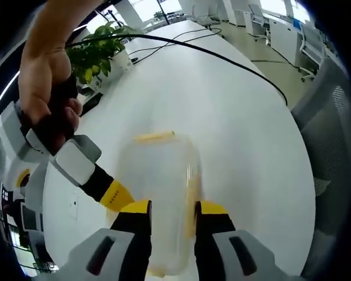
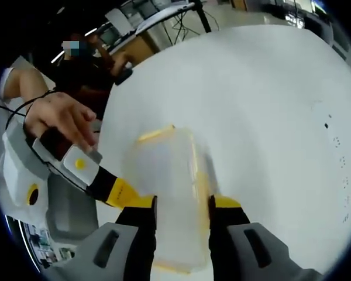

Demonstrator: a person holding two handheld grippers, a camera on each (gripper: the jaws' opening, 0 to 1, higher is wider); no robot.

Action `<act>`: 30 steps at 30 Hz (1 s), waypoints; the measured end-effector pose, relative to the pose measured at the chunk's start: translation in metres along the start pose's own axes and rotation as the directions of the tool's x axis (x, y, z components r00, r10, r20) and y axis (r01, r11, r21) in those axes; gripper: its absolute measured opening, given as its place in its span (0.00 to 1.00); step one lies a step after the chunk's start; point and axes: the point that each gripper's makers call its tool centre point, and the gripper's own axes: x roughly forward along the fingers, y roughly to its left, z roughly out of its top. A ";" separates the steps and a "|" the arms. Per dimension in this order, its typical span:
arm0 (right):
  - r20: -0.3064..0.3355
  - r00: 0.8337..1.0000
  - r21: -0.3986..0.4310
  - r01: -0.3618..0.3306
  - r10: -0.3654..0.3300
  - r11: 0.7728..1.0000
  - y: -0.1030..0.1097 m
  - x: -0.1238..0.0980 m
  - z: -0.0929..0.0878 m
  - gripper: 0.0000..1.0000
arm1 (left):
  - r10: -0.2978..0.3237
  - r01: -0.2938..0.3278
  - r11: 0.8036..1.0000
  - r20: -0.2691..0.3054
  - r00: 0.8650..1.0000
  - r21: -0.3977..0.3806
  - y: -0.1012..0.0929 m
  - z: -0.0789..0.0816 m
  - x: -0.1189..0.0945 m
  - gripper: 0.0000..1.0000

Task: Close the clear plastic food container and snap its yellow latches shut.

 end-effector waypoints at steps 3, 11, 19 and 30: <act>0.007 1.000 -0.001 0.001 -0.001 1.000 0.004 0.000 -0.001 0.32 | 0.004 -0.004 1.000 -0.001 1.000 0.007 0.001 0.002 -0.001 0.21; 0.027 1.000 -0.015 0.014 -0.014 1.000 0.001 0.001 0.002 0.40 | 0.008 -0.008 1.000 -0.003 1.000 0.030 -0.004 0.004 -0.003 0.23; 0.037 0.991 -0.087 0.128 -0.125 0.988 -0.001 -0.006 0.002 0.39 | 0.010 -0.006 0.997 0.065 0.998 -0.072 -0.003 0.019 -0.020 0.25; 0.115 0.962 -0.101 0.260 -0.249 0.960 0.022 -0.028 0.001 0.38 | 0.047 -0.029 0.980 0.090 0.995 -0.196 -0.004 0.010 -0.048 0.25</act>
